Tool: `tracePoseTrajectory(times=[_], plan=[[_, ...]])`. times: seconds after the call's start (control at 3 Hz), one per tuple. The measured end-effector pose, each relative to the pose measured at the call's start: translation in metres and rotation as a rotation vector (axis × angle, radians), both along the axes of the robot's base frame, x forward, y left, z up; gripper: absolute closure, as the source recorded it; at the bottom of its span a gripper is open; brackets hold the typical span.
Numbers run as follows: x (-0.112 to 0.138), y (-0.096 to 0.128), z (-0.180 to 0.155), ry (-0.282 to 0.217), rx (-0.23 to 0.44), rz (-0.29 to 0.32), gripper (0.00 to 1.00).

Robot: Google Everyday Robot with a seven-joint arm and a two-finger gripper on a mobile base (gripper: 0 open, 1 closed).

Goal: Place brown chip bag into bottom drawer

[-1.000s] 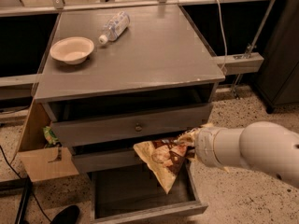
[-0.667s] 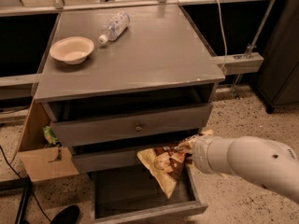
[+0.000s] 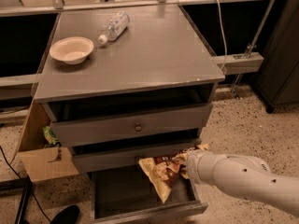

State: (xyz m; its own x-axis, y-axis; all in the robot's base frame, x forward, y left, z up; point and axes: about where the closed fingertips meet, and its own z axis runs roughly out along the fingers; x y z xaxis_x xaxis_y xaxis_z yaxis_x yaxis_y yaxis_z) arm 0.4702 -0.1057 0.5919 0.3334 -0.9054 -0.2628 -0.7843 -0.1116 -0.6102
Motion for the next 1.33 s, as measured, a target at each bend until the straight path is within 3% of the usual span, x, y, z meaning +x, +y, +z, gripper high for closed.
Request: tracePoseTrajectory(times=[0.67,1.33], plan=[[0.002,0.003,-0.007,0.004,-0.007,0.022,1.0],[0.022,-0.002,-0.064,0.023,-0.017,0.011,1.0]])
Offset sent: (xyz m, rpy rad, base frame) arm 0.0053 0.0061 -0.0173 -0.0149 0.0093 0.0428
